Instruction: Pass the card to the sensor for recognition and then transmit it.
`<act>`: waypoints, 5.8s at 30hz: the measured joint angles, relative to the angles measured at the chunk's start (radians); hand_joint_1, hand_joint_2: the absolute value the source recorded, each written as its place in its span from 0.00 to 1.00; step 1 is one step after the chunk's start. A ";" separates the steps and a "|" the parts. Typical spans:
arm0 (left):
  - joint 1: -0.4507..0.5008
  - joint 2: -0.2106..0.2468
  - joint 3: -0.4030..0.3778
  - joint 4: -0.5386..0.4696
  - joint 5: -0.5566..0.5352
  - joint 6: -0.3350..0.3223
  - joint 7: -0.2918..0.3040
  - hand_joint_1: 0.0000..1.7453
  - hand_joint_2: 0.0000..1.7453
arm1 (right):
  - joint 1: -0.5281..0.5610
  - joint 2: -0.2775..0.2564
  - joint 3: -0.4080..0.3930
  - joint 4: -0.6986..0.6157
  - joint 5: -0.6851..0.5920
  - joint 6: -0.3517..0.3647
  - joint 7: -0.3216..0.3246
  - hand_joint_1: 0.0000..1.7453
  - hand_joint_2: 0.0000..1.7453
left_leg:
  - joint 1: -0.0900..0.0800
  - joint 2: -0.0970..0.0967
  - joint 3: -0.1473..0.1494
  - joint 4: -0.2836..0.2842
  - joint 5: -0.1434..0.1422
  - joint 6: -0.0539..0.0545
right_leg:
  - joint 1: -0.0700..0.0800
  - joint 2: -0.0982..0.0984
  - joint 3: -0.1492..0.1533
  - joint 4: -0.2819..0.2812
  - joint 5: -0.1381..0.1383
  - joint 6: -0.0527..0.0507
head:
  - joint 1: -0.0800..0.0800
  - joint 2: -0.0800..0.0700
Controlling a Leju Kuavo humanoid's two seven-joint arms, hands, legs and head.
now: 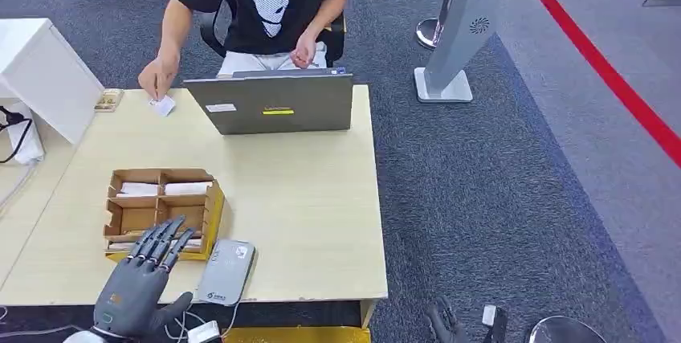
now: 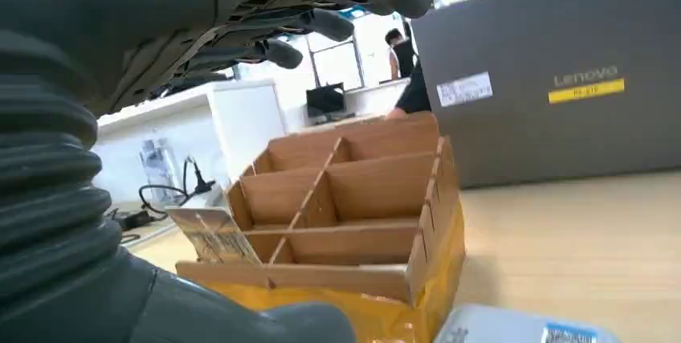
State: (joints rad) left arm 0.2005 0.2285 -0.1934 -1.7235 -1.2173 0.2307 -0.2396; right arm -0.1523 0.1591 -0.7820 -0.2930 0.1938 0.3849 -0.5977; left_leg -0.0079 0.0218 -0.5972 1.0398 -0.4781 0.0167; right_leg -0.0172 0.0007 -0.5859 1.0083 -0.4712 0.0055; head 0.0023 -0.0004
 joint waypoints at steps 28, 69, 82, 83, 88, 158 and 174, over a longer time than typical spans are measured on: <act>-0.034 -0.146 0.408 0.156 0.005 0.105 -0.069 0.00 1.00 | 0.002 0.002 -0.001 0.000 0.029 -0.001 0.007 0.00 1.00 | 0.000 0.000 0.000 0.000 0.000 0.000 | 0.000 0.000 0.000 0.000 0.000 0.000 | 0.000 0.000; -0.146 -0.062 0.314 0.234 -0.083 -0.009 -0.012 0.00 1.00 | -0.010 0.003 0.003 0.001 0.033 -0.005 0.023 0.00 1.00 | 0.000 0.000 0.000 0.000 0.000 0.000 | 0.000 0.000 0.000 0.000 0.000 0.000 | 0.000 0.000; -0.150 -0.050 0.282 0.252 -0.063 -0.036 -0.012 0.00 1.00 | -0.011 0.003 0.003 0.002 0.038 -0.005 0.026 0.00 1.00 | 0.000 0.000 0.000 0.000 0.000 0.000 | 0.000 0.000 0.000 0.000 0.000 0.000 | 0.000 0.000; -0.150 -0.048 0.276 0.257 -0.062 -0.038 -0.012 0.00 1.00 | -0.011 0.003 0.003 0.002 0.039 -0.005 0.026 0.00 1.00 | 0.000 0.000 0.000 0.000 0.000 0.000 | 0.000 0.000 0.000 0.000 0.000 0.000 | 0.000 0.000; -0.151 -0.041 0.264 0.271 -0.075 -0.041 0.021 0.00 1.00 | -0.011 0.003 0.003 0.002 0.035 -0.008 0.027 0.00 1.00 | 0.000 0.000 0.000 0.000 0.000 0.000 | 0.000 0.000 0.000 0.000 0.000 0.000 | 0.000 0.000; -0.372 -0.060 0.312 0.113 -0.033 -0.022 0.082 1.00 1.00 | -0.028 0.008 0.028 0.003 0.058 -0.033 0.040 0.00 1.00 | 0.001 -0.003 -0.003 0.001 0.004 -0.001 | 0.001 -0.005 -0.001 0.001 0.003 -0.002 | 0.002 0.000; -0.389 -0.093 0.333 0.055 -0.035 0.000 0.064 1.00 1.00 | -0.028 0.009 0.036 0.003 0.056 -0.033 0.041 0.00 1.00 | 0.001 -0.003 -0.004 0.001 0.004 -0.001 | 0.001 -0.004 -0.002 0.001 0.003 -0.002 | 0.002 0.000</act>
State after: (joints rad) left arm -0.1885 0.1358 0.1396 -1.6682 -1.2520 0.2308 -0.1751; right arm -0.1805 0.1679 -0.7458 -0.2899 0.2495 0.3517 -0.5566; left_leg -0.0070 0.0185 -0.6010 1.0412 -0.4736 0.0158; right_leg -0.0161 -0.0032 -0.5883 1.0090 -0.4681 0.0032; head 0.0046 -0.0004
